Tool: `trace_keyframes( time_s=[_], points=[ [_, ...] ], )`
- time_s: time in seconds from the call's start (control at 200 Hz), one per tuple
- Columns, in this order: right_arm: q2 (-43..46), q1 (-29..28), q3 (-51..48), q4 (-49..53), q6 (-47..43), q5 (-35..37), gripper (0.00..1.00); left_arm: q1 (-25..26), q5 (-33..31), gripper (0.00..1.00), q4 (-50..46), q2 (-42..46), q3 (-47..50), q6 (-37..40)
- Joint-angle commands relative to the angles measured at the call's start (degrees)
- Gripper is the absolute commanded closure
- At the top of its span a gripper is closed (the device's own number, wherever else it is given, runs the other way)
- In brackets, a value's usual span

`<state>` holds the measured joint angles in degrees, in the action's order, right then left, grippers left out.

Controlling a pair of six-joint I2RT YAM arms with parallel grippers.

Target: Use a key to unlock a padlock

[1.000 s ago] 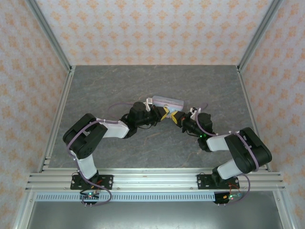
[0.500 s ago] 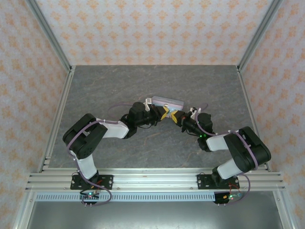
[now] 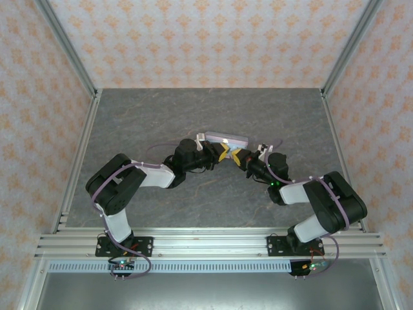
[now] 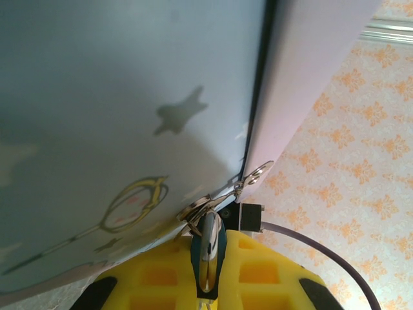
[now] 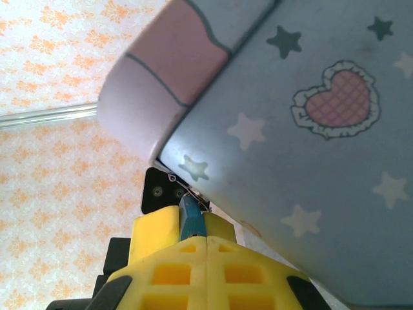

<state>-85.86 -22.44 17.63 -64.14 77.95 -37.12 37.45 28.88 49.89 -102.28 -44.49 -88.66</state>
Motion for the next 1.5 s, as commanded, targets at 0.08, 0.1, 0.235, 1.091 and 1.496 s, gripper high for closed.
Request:
trace_keyframes(
  time_s=[0.08, 0.1, 0.235, 1.091, 1.496],
  points=[
    [-0.4, 0.4, 2.6, 2.9, -2.3, 0.3, 1.0, 3.7, 6.2, 1.0, 9.4, 1.3, -0.8, 0.5],
    [-0.4, 0.4, 2.7, 3.0, -2.4, 0.3, 1.0, 3.7, 6.2, 1.0, 9.4, 1.4, -0.7, 0.5],
    [-0.6, 1.0, 3.9, 4.2, -3.5, -0.4, 1.0, 3.8, 6.4, 1.0, 9.3, 1.4, -0.4, 0.7],
    [-3.7, -0.1, 6.4, 2.7, -2.5, -0.8, 1.0, 4.7, 6.8, 1.0, 8.6, 1.1, -1.6, 1.1],
    [-1.8, -3.8, 8.8, 8.9, -7.8, 0.4, 1.0, 5.3, 5.9, 1.0, 8.6, 0.5, -1.5, 0.5]
  ],
)
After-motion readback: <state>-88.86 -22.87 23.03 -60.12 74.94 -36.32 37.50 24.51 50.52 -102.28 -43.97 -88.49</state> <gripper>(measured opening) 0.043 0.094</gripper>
